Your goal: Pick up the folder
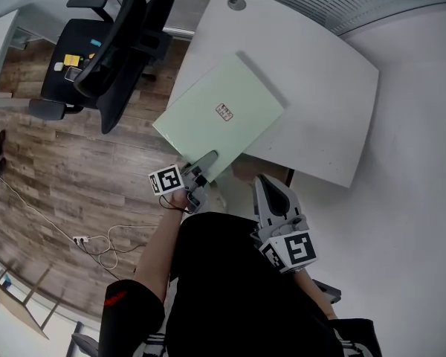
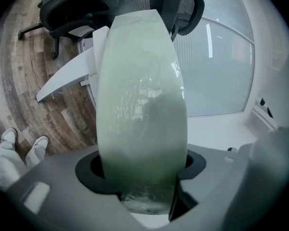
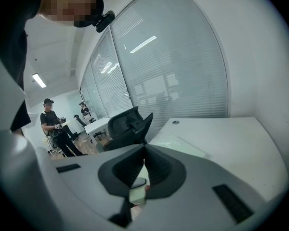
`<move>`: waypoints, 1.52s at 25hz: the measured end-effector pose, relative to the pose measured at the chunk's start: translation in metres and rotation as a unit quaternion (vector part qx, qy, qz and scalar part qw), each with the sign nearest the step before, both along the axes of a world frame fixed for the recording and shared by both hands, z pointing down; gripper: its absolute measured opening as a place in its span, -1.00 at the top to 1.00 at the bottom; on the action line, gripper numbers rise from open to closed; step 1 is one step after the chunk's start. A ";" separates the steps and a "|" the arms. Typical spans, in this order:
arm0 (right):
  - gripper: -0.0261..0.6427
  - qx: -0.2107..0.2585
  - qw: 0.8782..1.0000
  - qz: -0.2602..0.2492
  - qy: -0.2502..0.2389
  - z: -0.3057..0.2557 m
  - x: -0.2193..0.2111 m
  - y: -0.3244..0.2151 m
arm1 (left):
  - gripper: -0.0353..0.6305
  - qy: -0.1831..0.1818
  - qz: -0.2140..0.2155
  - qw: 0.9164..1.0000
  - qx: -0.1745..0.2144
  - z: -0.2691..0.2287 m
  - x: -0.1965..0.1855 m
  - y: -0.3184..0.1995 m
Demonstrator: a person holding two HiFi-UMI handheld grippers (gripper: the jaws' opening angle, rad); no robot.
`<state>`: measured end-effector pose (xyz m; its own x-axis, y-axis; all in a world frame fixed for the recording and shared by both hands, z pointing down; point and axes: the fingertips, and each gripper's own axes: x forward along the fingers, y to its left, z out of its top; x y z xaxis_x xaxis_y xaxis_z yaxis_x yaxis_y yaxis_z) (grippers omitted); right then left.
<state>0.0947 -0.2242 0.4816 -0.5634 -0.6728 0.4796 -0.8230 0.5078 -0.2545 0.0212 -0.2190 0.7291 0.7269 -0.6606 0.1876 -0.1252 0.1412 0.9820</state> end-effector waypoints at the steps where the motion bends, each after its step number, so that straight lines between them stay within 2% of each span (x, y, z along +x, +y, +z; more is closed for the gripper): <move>1: 0.93 0.001 1.000 0.001 -0.001 -0.001 -0.001 0.002 | -0.01 0.004 0.000 1.000 -0.002 -0.002 -0.001 0.001; 3: 0.93 0.004 1.000 0.001 -0.003 -0.002 -0.005 0.007 | 0.00 0.014 0.000 1.000 -0.005 -0.007 -0.002 0.005; 7: 0.93 0.006 1.000 0.005 -0.007 -0.005 -0.009 0.016 | 0.01 -0.004 0.012 1.000 0.000 -0.008 -0.010 0.012; 13: 0.93 0.011 1.000 0.015 -0.013 -0.008 -0.013 0.032 | 0.05 0.012 -0.002 1.000 0.003 -0.022 -0.017 0.025; 17: 0.93 0.016 1.000 0.018 -0.018 -0.012 -0.019 0.044 | 0.06 0.052 -0.022 0.998 -0.005 -0.035 -0.016 0.032; 21: 0.93 0.021 0.999 0.026 -0.022 -0.016 -0.021 0.053 | 0.06 0.024 -0.021 0.999 -0.001 -0.038 -0.024 0.043; 25: 0.93 0.027 0.999 0.031 -0.028 -0.018 -0.027 0.065 | 0.06 0.011 -0.013 1.000 0.008 -0.049 -0.032 0.051; 31: 0.93 0.038 0.998 0.043 -0.032 -0.029 -0.035 0.084 | 0.06 0.026 -0.005 0.999 0.027 -0.084 -0.039 0.061; 34: 0.93 0.043 0.997 0.052 -0.033 -0.035 -0.037 0.095 | 0.06 0.019 0.005 0.998 0.051 -0.102 -0.041 0.068; 38: 0.93 0.051 0.996 0.057 -0.036 -0.032 -0.040 0.103 | 0.06 0.039 0.005 0.998 0.046 -0.117 -0.039 0.072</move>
<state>0.0548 -0.1215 0.4497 -0.5112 -0.7774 0.3665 -0.8582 0.4387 -0.2665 -0.0174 -0.1473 0.6120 0.7438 -0.6648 0.0696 -0.0488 0.0498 0.9976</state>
